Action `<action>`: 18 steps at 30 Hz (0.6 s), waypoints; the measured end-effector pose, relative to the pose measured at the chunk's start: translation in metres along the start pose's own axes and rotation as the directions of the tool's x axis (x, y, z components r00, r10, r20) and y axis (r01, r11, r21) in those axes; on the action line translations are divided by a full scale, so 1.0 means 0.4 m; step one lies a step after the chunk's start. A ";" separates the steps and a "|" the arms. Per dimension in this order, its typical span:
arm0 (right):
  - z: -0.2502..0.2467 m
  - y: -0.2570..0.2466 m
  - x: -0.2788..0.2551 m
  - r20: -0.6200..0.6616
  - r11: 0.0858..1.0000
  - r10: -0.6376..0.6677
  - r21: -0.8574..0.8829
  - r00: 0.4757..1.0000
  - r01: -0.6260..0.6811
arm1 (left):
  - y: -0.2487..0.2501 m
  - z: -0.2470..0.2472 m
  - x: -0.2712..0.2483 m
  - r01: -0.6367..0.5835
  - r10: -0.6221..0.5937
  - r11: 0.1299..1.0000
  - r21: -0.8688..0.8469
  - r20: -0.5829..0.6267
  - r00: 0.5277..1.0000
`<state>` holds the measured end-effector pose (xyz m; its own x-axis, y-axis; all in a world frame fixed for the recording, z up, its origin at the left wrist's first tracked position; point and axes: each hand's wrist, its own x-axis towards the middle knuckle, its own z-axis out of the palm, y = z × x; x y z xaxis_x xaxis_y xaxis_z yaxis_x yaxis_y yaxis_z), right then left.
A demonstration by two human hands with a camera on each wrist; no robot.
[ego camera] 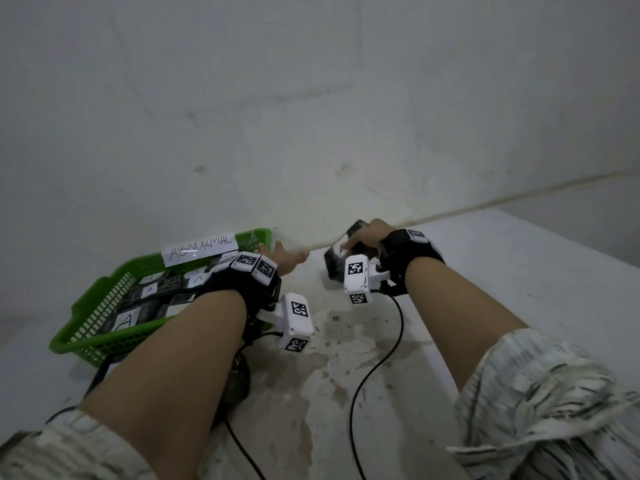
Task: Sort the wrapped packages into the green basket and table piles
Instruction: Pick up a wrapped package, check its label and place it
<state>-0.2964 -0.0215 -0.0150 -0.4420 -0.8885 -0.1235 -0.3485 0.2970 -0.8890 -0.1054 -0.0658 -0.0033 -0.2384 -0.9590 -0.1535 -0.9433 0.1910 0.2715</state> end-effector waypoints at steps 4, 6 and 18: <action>0.038 -0.058 -0.045 0.072 0.894 -0.147 0.437 0.987 0.101 | -0.013 -0.029 -0.006 -0.109 0.079 0.892 -0.438 -0.088 0.993; 0.068 -0.082 -0.063 0.086 0.840 -0.201 0.528 0.976 0.126 | -0.022 -0.045 -0.011 -0.163 0.098 0.720 -0.675 -0.133 0.986; 0.254 -0.155 -0.178 0.170 0.752 -0.269 0.653 0.948 0.096 | -0.196 -0.112 -0.093 -0.237 0.135 0.218 -0.947 -0.212 0.968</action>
<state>-0.1594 -0.0123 0.0042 -0.1847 -0.9817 0.0469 0.2350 -0.0905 -0.9678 -0.0124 -0.0544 0.0239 -0.3093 -0.9468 0.0891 0.0698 0.0708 0.9950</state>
